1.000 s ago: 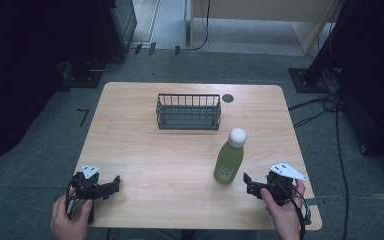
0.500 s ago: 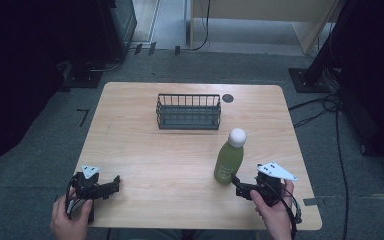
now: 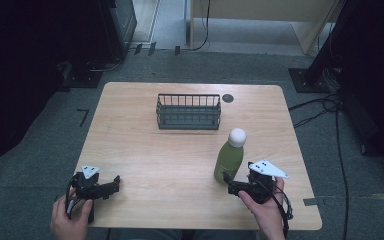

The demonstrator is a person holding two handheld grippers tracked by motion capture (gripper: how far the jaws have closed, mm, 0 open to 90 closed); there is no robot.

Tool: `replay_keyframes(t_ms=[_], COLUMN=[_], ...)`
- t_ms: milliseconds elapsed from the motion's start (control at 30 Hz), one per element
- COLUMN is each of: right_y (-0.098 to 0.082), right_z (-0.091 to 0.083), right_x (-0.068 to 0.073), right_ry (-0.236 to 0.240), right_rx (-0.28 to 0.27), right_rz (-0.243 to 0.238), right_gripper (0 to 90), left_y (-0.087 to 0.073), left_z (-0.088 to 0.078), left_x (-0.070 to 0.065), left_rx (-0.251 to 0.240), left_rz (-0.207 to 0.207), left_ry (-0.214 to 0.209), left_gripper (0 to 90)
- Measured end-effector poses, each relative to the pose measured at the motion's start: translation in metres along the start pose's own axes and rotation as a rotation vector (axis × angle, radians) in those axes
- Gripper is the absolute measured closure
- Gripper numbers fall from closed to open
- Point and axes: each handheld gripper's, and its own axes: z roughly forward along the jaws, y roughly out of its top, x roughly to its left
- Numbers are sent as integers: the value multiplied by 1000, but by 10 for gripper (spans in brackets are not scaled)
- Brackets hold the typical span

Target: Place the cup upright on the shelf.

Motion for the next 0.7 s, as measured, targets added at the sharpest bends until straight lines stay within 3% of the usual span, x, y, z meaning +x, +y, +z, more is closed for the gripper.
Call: replay_keyframes(t_ms=[267, 700], right_y=[1, 2], right_z=[11, 23], right_x=[7, 13], right_ry=[-12, -36], right_rx=[-25, -49], right_rz=[10, 0], right_gripper=[125, 155], left_y=[0, 0], left_z=[0, 0], left_x=[0, 0], left_rx=[0, 0], left_rz=[0, 0], left_ry=[0, 0], left_gripper=[0, 0])
